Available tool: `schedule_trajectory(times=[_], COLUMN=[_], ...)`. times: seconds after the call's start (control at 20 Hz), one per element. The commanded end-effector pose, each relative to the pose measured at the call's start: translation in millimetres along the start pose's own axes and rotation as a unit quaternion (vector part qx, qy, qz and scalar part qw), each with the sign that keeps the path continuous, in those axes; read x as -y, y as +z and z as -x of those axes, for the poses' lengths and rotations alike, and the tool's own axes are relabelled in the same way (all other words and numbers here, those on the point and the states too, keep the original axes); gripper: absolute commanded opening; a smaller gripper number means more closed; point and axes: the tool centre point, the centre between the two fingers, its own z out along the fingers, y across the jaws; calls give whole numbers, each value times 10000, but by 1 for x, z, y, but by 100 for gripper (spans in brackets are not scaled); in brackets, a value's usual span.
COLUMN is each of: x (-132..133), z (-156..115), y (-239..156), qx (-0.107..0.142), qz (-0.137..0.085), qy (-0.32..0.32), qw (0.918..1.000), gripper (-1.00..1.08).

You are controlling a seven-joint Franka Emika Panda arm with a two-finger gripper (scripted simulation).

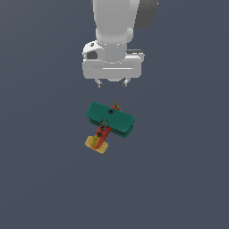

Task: Pick up the object and move it to a goal position.

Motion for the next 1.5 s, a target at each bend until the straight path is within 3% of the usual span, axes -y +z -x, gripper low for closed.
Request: schedule_trajectory(times=[0.0,0.85,1.45], x=[0,-9,-9], z=[0,2,0], y=[0,-2,-37], qx=[0,-10,-267], qz=[0,-24,-6], qy=[0,-34,-503], qw=[10000,10000,9984], gripper=[28,28,28])
